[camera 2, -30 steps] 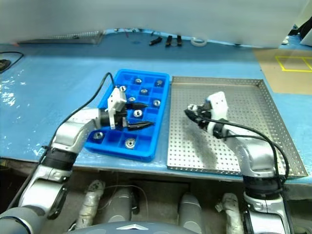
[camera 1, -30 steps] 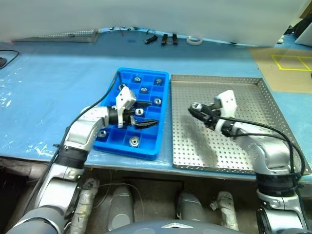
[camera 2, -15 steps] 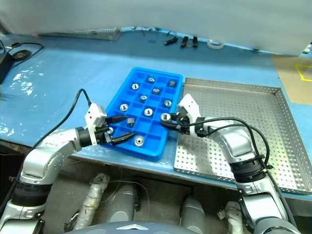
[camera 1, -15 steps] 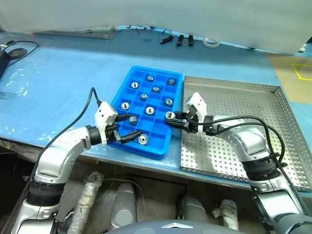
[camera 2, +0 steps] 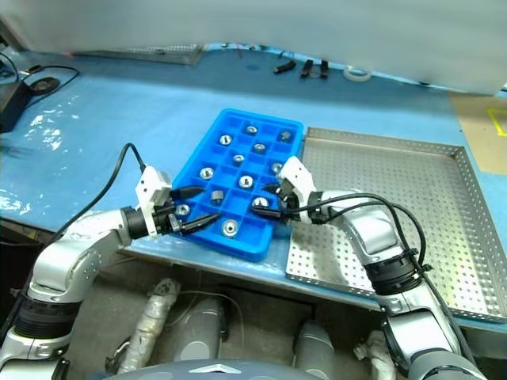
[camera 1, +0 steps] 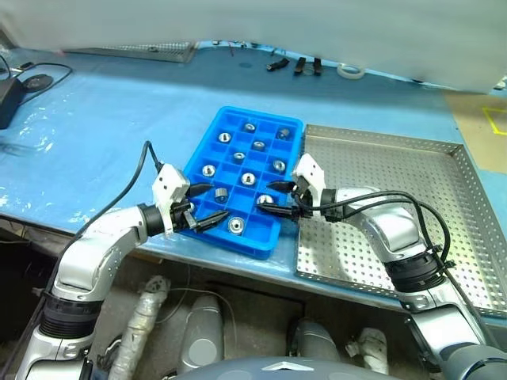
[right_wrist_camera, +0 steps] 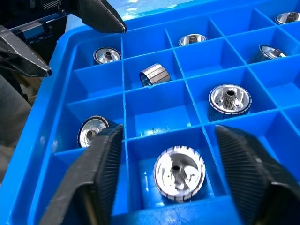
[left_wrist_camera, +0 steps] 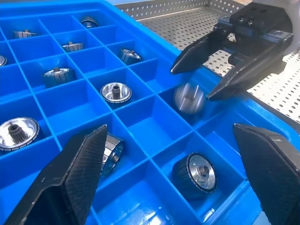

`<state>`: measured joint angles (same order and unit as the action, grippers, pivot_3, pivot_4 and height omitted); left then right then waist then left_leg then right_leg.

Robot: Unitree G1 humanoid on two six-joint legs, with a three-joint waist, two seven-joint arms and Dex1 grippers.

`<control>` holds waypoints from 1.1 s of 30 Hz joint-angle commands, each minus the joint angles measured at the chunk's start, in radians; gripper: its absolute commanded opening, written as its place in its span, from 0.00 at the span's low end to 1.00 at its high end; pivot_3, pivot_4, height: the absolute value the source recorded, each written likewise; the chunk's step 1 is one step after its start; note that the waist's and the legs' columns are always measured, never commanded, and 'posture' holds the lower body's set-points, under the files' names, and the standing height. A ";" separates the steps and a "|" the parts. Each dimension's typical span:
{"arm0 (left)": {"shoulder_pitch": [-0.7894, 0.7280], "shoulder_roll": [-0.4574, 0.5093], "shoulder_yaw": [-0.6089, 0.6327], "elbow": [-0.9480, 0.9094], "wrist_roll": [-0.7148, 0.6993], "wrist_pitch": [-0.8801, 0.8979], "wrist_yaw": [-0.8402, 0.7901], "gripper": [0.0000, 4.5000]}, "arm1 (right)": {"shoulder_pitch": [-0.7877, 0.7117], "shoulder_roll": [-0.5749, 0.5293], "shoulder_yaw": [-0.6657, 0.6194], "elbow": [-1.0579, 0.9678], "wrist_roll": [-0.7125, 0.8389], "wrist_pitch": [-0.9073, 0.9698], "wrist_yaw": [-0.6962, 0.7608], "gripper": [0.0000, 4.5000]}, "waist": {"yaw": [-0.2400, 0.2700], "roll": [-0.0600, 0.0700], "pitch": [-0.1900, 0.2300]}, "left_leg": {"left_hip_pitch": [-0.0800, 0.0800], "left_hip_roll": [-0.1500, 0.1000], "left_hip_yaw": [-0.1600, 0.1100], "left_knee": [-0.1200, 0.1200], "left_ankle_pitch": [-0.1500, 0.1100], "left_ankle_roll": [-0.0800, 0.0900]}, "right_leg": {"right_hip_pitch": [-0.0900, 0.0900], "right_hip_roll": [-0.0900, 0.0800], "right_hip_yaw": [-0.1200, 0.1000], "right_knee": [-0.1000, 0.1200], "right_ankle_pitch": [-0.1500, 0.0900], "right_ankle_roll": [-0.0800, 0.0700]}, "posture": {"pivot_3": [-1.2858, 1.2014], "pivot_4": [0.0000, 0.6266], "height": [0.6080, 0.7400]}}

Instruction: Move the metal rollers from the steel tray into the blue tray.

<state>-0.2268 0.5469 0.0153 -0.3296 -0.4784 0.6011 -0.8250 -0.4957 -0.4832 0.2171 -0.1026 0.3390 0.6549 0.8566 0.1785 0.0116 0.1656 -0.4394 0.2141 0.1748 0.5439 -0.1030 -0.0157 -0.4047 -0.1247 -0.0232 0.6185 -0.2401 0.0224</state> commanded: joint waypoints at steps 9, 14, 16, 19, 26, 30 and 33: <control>-0.158 -0.007 -0.015 0.148 0.029 -0.084 -0.025 1.00 | 0.026 0.001 -0.139 -0.051 0.006 -0.002 -0.136 0.99 | -0.005 0.000 0.000 | 0.000 0.000 0.000 0.001 0.003 -0.005 | -0.001 0.001 0.001 0.002 0.000 0.000 | 0.56 0.24 1.00; -0.233 -0.023 0.008 0.251 0.052 -0.145 -0.008 1.00 | 0.096 -0.012 -0.238 -0.113 0.024 -0.012 -0.183 0.99 | -0.019 0.000 0.000 | 0.000 -0.001 0.000 0.001 0.003 -0.005 | 0.000 0.001 0.001 0.002 0.000 0.000 | 0.53 0.24 1.00; -0.244 -0.027 0.033 0.280 0.062 -0.172 0.021 1.00 | 0.140 -0.006 -0.299 -0.156 0.042 -0.008 -0.216 0.99 | -0.030 0.000 0.000 | 0.000 -0.001 0.000 0.001 0.003 -0.005 | 0.000 0.001 0.001 0.002 0.000 0.000 | 0.53 0.24 1.00; -0.252 -0.043 0.075 0.320 0.093 -0.226 0.099 1.00 | 0.211 0.023 -0.390 -0.207 0.039 -0.011 -0.315 0.99 | -0.042 0.000 0.000 | 0.000 0.000 0.000 0.001 0.003 -0.005 | -0.001 0.001 0.001 0.001 0.000 0.000 | 0.52 0.24 1.00; -0.171 -0.121 0.158 0.310 0.145 -0.360 0.271 1.00 | 0.414 0.174 -0.500 -0.321 -0.110 -0.204 -0.619 0.99 | -0.067 -0.001 0.000 | 0.001 0.000 0.001 0.001 0.003 -0.004 | -0.001 0.001 0.001 0.001 0.000 0.000 | 0.50 0.24 1.00; -0.089 -0.175 0.186 0.285 0.181 -0.444 0.363 1.00 | 0.529 0.264 -0.457 -0.341 -0.253 -0.357 -0.760 0.99 | -0.082 -0.001 -0.001 | 0.000 -0.001 0.001 0.000 0.001 -0.001 | -0.001 0.001 0.000 0.000 0.000 0.001 | 0.50 0.24 1.00; -0.045 -0.212 0.223 0.283 0.198 -0.497 0.444 1.00 | 0.601 0.280 -0.414 -0.343 -0.363 -0.482 -0.818 0.99 | -0.085 -0.001 -0.001 | 0.000 -0.001 0.001 0.000 0.000 0.000 | -0.001 0.001 0.001 -0.001 0.000 0.001 | 0.51 0.24 1.00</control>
<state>-0.2771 0.3368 0.1907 -0.0042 -0.2916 0.1540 -0.4279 0.0963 -0.2049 -0.2049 -0.3985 0.0343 0.2573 0.0761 0.0937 0.0102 0.1650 -0.4393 0.2136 0.1755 0.5435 -0.1029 -0.0160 -0.4060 -0.1238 -0.0226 0.6168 -0.2414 0.0255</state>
